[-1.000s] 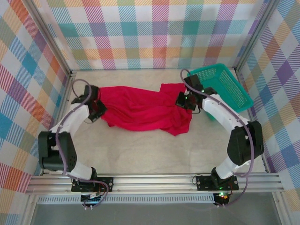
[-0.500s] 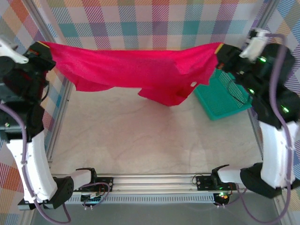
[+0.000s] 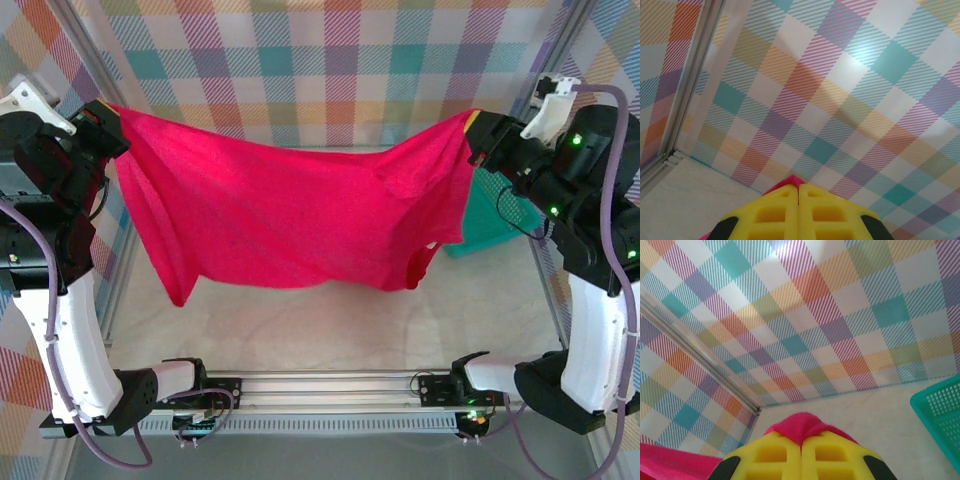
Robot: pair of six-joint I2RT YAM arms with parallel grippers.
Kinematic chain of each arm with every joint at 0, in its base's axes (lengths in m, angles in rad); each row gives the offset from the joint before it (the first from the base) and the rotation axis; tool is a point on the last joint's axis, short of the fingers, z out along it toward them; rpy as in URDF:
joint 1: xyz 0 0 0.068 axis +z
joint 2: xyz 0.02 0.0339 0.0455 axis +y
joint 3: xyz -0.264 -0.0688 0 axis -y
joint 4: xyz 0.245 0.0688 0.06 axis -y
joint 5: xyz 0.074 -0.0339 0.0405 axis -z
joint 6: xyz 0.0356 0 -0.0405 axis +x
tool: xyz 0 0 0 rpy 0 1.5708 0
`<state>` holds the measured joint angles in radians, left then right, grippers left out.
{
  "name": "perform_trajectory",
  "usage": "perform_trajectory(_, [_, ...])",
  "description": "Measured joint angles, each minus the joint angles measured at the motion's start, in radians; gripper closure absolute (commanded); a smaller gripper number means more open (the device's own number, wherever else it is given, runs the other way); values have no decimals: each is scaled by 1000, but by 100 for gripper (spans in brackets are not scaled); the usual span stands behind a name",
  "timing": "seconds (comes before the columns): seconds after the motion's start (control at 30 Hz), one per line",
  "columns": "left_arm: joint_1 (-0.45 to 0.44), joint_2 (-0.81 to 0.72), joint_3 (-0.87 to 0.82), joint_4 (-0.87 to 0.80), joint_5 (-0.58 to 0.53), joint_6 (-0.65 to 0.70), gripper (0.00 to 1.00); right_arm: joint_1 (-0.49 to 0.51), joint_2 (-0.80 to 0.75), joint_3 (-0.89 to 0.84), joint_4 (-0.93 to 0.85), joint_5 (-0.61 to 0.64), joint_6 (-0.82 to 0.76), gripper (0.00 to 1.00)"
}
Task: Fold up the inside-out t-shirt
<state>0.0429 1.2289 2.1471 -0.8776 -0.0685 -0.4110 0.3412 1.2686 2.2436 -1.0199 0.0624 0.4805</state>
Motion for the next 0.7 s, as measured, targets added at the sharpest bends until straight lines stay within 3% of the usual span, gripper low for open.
perform_trajectory(0.23, [0, -47, 43, -11, -13, 32, 100, 0, -17, 143, -12, -21, -19, 100])
perform_trajectory(0.47, [0, -95, 40, 1, -22, 53, 100, 0, -46, 161, 24, -9, -54, 100])
perform_trajectory(0.7, [1, 13, -179, 93, 39, 43, 100, -9, 143, 112, 82, 95, -137, 100])
